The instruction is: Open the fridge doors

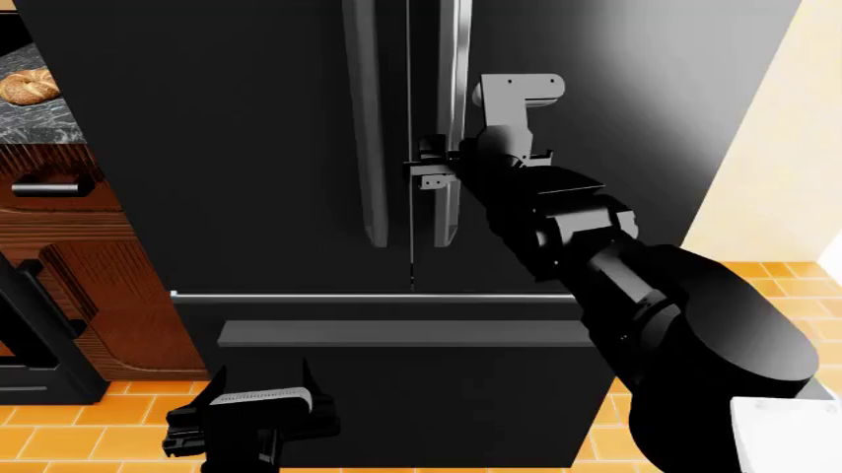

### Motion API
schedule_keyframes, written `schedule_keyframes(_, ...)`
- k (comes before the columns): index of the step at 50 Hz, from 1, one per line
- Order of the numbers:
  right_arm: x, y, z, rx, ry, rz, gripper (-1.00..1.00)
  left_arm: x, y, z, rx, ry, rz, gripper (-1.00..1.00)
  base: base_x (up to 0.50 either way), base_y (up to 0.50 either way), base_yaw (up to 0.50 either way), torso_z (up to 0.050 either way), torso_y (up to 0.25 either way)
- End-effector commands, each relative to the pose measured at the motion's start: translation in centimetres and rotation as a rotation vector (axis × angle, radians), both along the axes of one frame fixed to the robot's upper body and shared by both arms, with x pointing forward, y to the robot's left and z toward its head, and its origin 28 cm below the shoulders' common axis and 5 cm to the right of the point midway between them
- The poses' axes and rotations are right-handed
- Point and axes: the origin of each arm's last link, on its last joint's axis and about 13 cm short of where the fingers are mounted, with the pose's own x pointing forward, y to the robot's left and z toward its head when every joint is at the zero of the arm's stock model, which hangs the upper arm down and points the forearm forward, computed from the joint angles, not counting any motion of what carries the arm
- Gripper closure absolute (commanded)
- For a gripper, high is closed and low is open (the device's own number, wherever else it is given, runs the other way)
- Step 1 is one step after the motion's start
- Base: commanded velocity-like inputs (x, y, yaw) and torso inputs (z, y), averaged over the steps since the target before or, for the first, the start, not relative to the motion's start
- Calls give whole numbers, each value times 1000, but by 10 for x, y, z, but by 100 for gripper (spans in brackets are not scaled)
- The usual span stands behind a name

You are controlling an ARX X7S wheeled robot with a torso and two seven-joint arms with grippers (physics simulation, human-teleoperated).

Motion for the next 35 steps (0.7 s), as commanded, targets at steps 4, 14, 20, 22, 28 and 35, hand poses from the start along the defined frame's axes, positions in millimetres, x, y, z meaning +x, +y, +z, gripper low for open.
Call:
schedule_keyframes(4,-2,-6,15,59,-58,10,100,0,0,0,1,-1,1,-100,3,1,1,0,0)
schedule_keyframes(14,-28,-21,16,69,-63,56,100,2,-1,-2,8,1,4,-100,0,0,0,0,0)
schedule_keyframes(20,-39,-23,15,72,-66,88,100,2,-1,-2,9,2,4,-100,0,0,0,0,0)
schedule_keyframes(22,-42,-24,14,76,-69,92,100,2,-1,-2,10,1,4,-100,0,0,0,0,0)
schedule_keyframes(28,-53,-31,12,87,-73,102,100,1,-1,-2,10,3,5,-100,0,0,0,0,0)
schedule_keyframes(35,-68,-44,10,70,-52,194,100,1,-1,-2,12,5,6,-100,0,0,0,0,0)
